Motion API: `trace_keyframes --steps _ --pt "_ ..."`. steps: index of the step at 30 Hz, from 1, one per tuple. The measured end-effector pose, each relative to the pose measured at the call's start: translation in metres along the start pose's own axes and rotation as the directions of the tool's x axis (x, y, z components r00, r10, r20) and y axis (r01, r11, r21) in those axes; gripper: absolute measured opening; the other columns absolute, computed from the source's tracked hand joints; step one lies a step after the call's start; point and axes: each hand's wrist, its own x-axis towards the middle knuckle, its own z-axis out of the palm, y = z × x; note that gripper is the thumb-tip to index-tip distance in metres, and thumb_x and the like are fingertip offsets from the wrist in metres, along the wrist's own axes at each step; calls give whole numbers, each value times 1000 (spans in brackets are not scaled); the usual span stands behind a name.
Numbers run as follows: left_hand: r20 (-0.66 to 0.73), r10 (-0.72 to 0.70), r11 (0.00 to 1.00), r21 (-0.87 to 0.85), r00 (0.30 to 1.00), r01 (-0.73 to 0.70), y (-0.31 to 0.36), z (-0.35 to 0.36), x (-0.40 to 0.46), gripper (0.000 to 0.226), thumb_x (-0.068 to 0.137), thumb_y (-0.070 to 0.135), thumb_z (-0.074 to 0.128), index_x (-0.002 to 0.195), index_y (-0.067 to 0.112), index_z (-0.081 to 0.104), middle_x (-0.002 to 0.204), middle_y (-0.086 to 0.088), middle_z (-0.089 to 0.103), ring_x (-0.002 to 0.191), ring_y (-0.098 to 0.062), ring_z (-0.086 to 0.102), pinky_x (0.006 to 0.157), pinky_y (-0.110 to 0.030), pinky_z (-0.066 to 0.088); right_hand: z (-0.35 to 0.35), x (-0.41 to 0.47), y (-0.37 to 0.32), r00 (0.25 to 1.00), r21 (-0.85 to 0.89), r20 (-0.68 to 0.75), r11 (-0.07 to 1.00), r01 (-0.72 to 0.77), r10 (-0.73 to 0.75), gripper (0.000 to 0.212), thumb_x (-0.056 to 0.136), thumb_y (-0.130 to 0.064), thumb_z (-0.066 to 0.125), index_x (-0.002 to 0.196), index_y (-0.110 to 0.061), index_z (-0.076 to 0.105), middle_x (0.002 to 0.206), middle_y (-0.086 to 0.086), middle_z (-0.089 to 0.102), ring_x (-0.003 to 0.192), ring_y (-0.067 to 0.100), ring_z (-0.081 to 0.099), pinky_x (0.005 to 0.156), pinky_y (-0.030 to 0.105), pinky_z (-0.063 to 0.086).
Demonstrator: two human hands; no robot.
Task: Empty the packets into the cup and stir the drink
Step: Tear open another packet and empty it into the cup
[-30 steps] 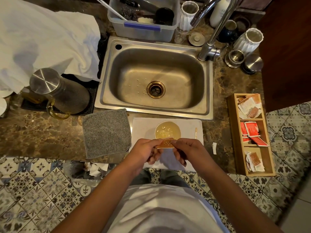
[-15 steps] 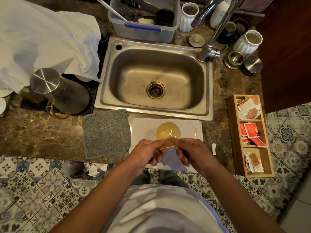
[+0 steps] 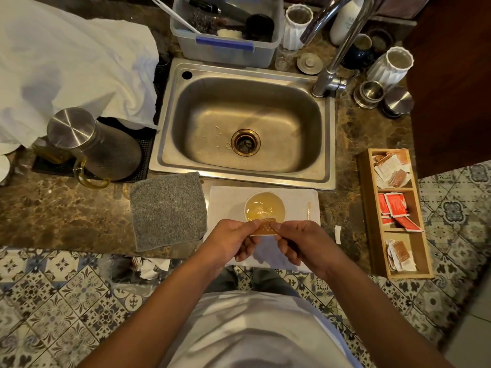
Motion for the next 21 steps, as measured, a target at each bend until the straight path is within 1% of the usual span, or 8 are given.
trace_keyframes --steps 6,11,14,17,19,21 --pt "-23 -13 1000 -13 1000 12 2 3 -1 43 98 32 62 63 7 64 51 -9 56 39 -16 43 43 -25 32 2 -1 0 1000 23 -1 1000 20 -20 33 99 -18 64 68 -9 72 55 9 60 40 13 47 39 21 38" --pt "-12 -22 1000 0 1000 22 0 3 -4 43 98 35 62 65 7 64 53 -11 59 40 -17 44 43 -25 33 6 -1 -1 991 -49 -108 996 70 -75 29 97 -14 64 71 -2 70 55 11 58 41 16 44 40 23 37" --pt "0 -5 1000 14 1000 5 1 4 -4 42 98 33 62 65 7 63 51 -10 58 40 -17 44 42 -24 35 6 2 -1 983 -49 -164 996 70 -77 32 98 -15 63 68 -3 68 56 13 57 45 19 44 42 26 37" --pt "-12 4 1000 14 1000 -4 4 5 -4 42 98 31 62 64 8 62 51 -9 57 38 -15 42 40 -22 34 6 3 0 989 -3 -139 999 54 -54 32 98 -20 63 70 -6 69 59 14 57 48 20 46 45 27 38" --pt "-21 6 1000 4 1000 -6 5 6 -4 41 98 31 63 63 9 61 51 -9 55 37 -13 41 39 -21 32 5 2 1 994 -2 -92 998 62 -62 32 98 -23 64 76 -1 70 61 14 58 48 20 47 46 28 39" --pt "-20 8 1000 15 1000 -7 5 6 -5 42 96 33 64 61 10 60 49 -7 53 36 -11 39 39 -20 31 5 1 2 993 -33 -88 996 78 -81 34 97 -24 65 82 6 69 62 13 59 48 19 47 46 27 39"
